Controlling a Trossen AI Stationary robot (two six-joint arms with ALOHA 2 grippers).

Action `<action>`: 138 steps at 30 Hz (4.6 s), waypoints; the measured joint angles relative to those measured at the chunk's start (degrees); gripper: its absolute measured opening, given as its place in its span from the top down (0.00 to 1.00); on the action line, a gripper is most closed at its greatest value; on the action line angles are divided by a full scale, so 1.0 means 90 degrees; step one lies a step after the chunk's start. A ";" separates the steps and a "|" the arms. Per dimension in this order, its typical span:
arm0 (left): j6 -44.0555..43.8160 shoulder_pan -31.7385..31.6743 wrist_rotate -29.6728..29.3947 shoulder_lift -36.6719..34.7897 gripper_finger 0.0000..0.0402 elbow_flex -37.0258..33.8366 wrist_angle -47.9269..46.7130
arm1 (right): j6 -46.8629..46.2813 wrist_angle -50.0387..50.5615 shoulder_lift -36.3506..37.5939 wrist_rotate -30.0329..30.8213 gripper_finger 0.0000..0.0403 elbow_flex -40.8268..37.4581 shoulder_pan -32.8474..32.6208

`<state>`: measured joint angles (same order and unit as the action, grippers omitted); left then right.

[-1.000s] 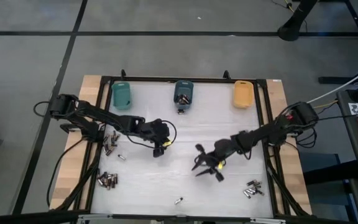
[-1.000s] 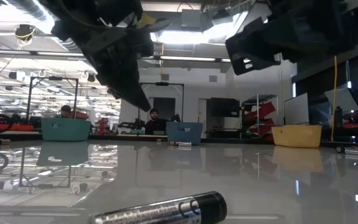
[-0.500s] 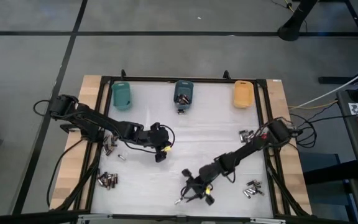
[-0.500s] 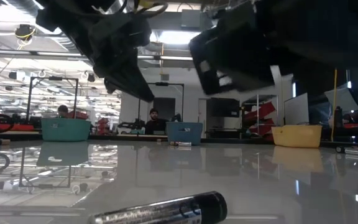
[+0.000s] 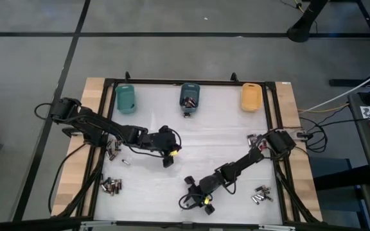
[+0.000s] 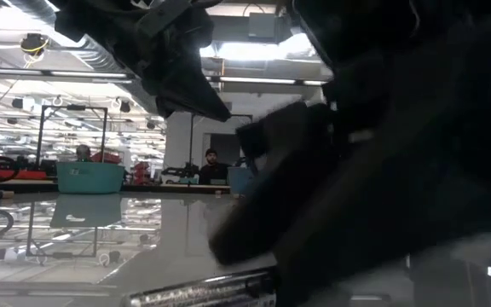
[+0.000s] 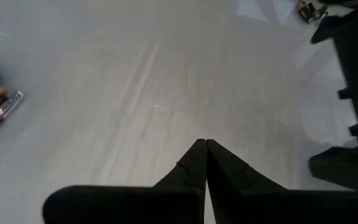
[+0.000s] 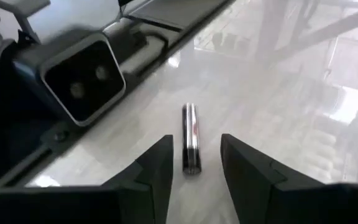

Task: Sort batteries
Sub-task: Put the silver battery into the yellow bin

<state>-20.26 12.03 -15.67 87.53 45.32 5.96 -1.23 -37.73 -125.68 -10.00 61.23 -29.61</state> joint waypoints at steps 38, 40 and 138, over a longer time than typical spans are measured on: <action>0.1653 -0.1126 -0.0104 -0.1919 1.00 -0.1716 0.1818 | 0.0865 0.4448 0.4520 0.0262 0.95 -0.1815 0.3678; 0.1594 -0.1227 -0.0108 -0.2005 1.00 -0.2055 0.2315 | 0.0841 0.5246 0.5094 0.0754 0.95 -0.1821 0.4058; -0.1209 0.1966 0.1744 -0.1605 0.57 -0.0636 -0.6716 | 0.1694 0.2705 0.5395 -0.0243 0.67 -0.1542 0.5127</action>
<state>-31.14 29.73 0.03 73.08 39.59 -54.49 14.02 -13.39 -77.12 -12.19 47.35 16.53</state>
